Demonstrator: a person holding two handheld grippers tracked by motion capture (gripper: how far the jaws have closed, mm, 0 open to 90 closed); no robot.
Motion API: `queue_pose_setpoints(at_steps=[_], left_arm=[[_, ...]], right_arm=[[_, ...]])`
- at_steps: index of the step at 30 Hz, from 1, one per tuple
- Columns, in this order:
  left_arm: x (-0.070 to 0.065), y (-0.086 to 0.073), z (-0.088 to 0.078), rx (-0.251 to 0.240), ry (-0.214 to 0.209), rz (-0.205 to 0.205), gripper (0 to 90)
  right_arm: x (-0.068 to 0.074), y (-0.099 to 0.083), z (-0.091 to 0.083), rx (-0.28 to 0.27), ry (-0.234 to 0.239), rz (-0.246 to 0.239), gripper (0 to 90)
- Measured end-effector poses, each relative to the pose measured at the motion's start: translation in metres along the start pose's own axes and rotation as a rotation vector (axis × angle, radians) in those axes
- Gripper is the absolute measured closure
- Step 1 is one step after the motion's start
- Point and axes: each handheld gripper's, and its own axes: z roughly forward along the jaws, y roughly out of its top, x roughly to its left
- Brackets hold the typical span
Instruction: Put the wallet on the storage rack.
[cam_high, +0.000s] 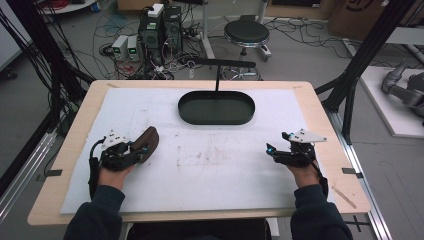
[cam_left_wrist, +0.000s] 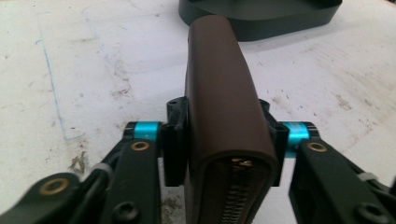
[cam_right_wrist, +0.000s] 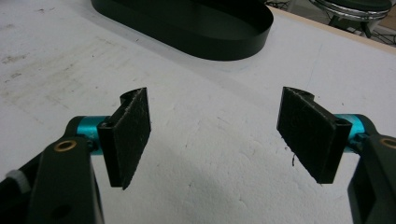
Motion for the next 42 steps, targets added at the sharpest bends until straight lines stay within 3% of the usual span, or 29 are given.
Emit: queue_pose_setpoints(at_steps=[2,7,15,19,22,27,37,42], left_arm=[[0.002,0.003,-0.001,-0.01,-0.011,-0.023,64.2],[0.001,0.019,0.004,-0.041,-0.037,-0.014,64.6],[-0.016,0.067,0.029,-0.101,-0.119,0.044,64.8],[-0.025,0.095,0.057,-0.086,-0.181,0.087,64.8],[-0.03,0.113,0.08,-0.096,-0.224,0.085,64.8],[-0.039,0.132,0.119,-0.064,-0.247,0.099,64.7],[-0.052,0.142,0.194,0.01,-0.321,0.088,64.5],[-0.056,0.14,0.223,0.03,-0.358,0.051,64.4]], right_arm=[[-0.001,0.0,-0.001,0.0,-0.003,0.001,26.2],[-0.003,0.0,-0.002,-0.009,-0.008,0.006,26.2],[-0.003,0.002,-0.002,-0.017,-0.002,0.007,26.3],[-0.004,0.002,-0.003,-0.019,0.002,0.009,26.3],[-0.004,0.002,-0.003,-0.021,0.003,0.01,26.2],[-0.006,0.001,-0.003,-0.021,0.004,0.01,26.2],[-0.009,-0.001,-0.004,-0.021,-0.005,0.013,26.2],[-0.009,-0.001,-0.006,-0.023,-0.007,0.015,26.3]])
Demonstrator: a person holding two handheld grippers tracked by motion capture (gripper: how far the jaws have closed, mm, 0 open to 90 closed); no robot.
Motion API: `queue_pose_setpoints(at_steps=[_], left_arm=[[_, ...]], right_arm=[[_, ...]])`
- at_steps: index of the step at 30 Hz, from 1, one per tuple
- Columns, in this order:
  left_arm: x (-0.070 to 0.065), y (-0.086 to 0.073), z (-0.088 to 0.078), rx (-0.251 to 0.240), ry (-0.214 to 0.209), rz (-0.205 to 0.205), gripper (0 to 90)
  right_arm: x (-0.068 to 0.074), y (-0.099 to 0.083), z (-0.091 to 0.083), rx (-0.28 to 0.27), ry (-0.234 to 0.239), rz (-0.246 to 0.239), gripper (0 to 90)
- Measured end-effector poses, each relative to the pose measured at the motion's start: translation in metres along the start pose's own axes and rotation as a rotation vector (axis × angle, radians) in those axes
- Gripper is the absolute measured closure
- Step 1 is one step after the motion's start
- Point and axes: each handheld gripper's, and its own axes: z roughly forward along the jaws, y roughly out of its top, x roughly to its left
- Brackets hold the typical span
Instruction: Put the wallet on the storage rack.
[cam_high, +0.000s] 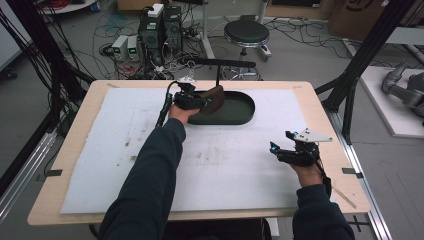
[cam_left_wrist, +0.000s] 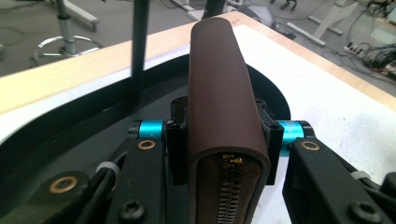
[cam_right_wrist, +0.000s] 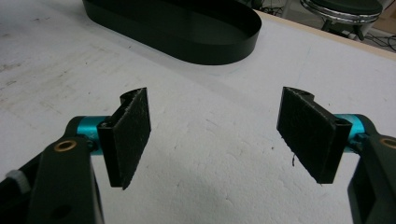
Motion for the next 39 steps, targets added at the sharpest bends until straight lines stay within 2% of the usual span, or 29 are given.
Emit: queue_pose_setpoints(at_steps=[4,7,9,11,13,15,16,18,22,25,27,29,30,35,37,39], left_arm=[[0.005,-0.008,0.012,-0.005,-0.034,-0.051,64.4],[0.007,-0.013,0.018,0.019,-0.041,-0.061,64.4],[0.009,-0.015,0.02,0.03,-0.029,-0.061,64.3],[0.009,-0.017,0.022,0.044,0.012,-0.054,63.3],[0.01,-0.016,0.02,0.035,0.07,-0.064,54.8],[0.013,-0.013,0.014,0.04,0.138,-0.087,52.3],[0.014,-0.011,0.011,0.035,0.161,-0.09,47.7],[0.017,-0.009,0.003,0.027,0.19,-0.104,42.4],[0.017,-0.009,-0.02,-0.002,0.204,-0.108,42.3],[0.012,-0.013,-0.037,-0.026,0.195,-0.119,40.7],[0.009,-0.016,-0.052,-0.048,0.162,-0.153,32.2],[0.003,-0.021,-0.067,-0.081,0.135,-0.136,20.6],[-0.001,-0.025,-0.078,-0.103,0.122,-0.136,17.9],[-0.011,-0.042,-0.12,-0.186,0.107,-0.106,18.0],[-0.011,-0.051,-0.135,-0.205,0.117,-0.109,18.8],[-0.012,-0.058,-0.147,-0.227,0.131,-0.09,18.9]], right_arm=[[-0.001,-0.001,0.0,0.002,-0.001,-0.001,26.3],[-0.004,-0.002,0.001,0.002,-0.002,-0.001,26.3],[-0.003,-0.002,0.001,0.001,-0.004,-0.001,26.3],[-0.003,-0.002,0.001,0.005,0.0,-0.002,26.2],[-0.002,-0.002,0.001,0.004,0.001,0.0,26.3],[-0.003,-0.002,0.0,0.001,-0.001,0.0,26.3],[-0.003,-0.002,0.0,0.002,-0.001,0.001,26.3],[-0.003,-0.002,-0.001,-0.003,0.005,0.0,26.3],[-0.002,-0.002,-0.001,-0.002,0.007,-0.001,26.2],[-0.002,-0.002,-0.002,-0.004,0.006,-0.004,26.3],[-0.002,-0.002,-0.001,-0.003,0.007,-0.003,26.2],[0.0,-0.002,-0.001,-0.002,0.019,-0.011,26.2],[0.001,-0.002,-0.001,-0.003,0.029,-0.018,26.2],[0.005,-0.003,0.003,0.012,0.068,-0.039,23.0],[0.007,-0.003,0.005,0.015,0.079,-0.046,23.0],[0.008,-0.002,0.006,0.013,0.085,-0.048,23.0]])
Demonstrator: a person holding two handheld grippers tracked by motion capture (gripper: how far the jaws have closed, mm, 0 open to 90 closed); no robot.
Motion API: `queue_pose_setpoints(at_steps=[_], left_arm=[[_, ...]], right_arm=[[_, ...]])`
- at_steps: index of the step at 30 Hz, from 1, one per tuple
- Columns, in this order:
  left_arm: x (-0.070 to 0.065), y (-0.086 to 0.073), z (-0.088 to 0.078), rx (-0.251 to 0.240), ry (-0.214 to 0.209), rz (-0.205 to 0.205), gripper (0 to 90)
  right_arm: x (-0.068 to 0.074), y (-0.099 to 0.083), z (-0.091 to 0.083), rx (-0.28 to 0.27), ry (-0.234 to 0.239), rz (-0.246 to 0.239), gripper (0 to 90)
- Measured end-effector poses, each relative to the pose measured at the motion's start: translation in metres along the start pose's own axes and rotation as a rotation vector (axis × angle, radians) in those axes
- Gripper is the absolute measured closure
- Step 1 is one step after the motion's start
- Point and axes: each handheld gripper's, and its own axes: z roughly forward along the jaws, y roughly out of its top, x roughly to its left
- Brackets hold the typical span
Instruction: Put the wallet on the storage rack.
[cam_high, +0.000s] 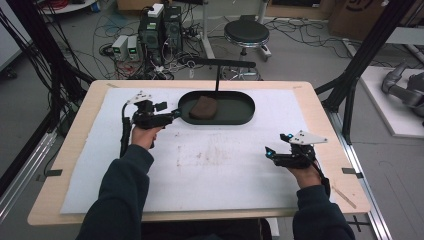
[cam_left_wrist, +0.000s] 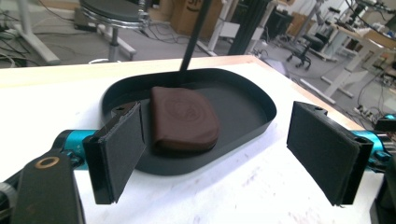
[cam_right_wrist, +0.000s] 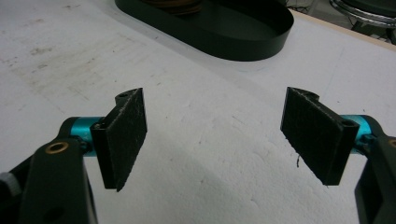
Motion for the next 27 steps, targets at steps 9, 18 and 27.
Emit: queue_pose_setpoints(at_steps=[9,18,27], left_arm=[[-0.009,-0.01,-0.036,-0.031,0.045,0.135,17.2],[-0.012,-0.037,-0.073,-0.054,0.069,0.153,17.9],[-0.011,-0.054,-0.098,-0.035,0.1,0.193,17.9]], right_arm=[[-0.002,0.0,0.001,0.0,-0.008,0.008,22.5],[-0.001,0.0,0.0,-0.005,-0.014,0.001,22.5],[0.004,0.002,-0.001,-0.008,-0.013,0.005,22.5]])
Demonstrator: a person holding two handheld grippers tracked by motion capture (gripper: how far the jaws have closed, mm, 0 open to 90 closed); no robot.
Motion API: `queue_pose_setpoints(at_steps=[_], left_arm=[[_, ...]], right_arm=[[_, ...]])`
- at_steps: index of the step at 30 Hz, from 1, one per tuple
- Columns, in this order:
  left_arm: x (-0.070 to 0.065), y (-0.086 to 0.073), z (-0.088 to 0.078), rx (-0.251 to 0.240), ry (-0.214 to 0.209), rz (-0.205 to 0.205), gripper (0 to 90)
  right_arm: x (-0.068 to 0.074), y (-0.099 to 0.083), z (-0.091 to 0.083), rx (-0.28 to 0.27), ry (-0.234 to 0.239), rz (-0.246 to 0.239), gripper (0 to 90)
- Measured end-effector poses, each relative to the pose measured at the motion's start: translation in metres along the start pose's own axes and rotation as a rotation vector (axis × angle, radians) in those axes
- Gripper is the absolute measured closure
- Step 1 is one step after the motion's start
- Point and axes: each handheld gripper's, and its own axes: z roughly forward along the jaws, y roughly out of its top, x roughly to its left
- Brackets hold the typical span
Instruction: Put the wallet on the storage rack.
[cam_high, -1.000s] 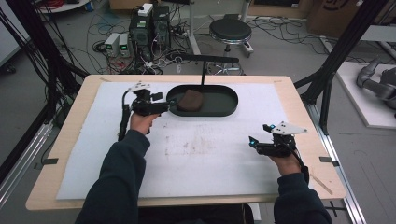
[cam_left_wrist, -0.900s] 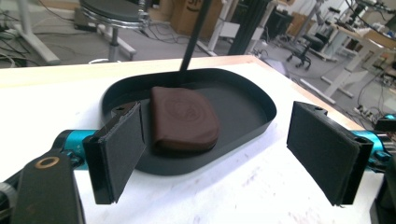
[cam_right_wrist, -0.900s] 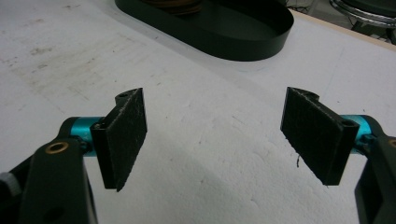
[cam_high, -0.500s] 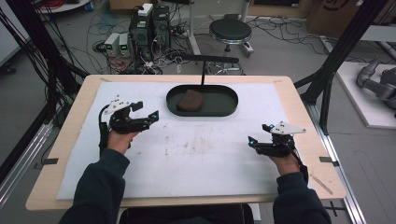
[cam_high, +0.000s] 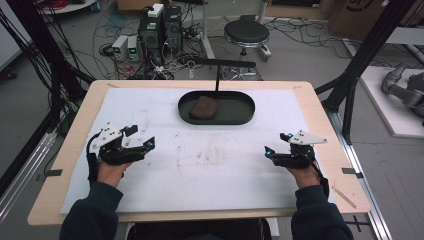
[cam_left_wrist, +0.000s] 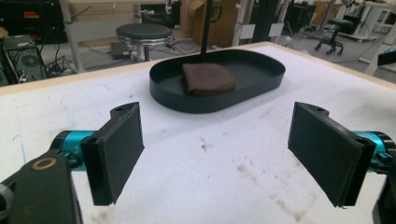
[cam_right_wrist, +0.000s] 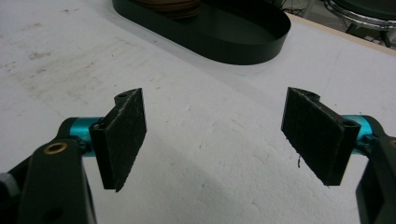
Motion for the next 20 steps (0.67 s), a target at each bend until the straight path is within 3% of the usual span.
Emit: queue_pose_setpoints(at_steps=[7,16,20], left_arm=[[0.003,-0.005,0.002,0.001,0.016,-0.012,18.1],[0.01,-0.01,0.001,0.006,0.04,-0.035,18.7],[0.013,-0.014,0.002,0.006,0.049,-0.062,18.7]], right_arm=[[0.004,0.0,0.001,0.008,0.013,-0.002,22.2],[0.0,-0.001,-0.001,0.009,-0.006,0.005,22.0],[0.0,-0.001,0.0,0.009,-0.003,-0.001,22.0]])
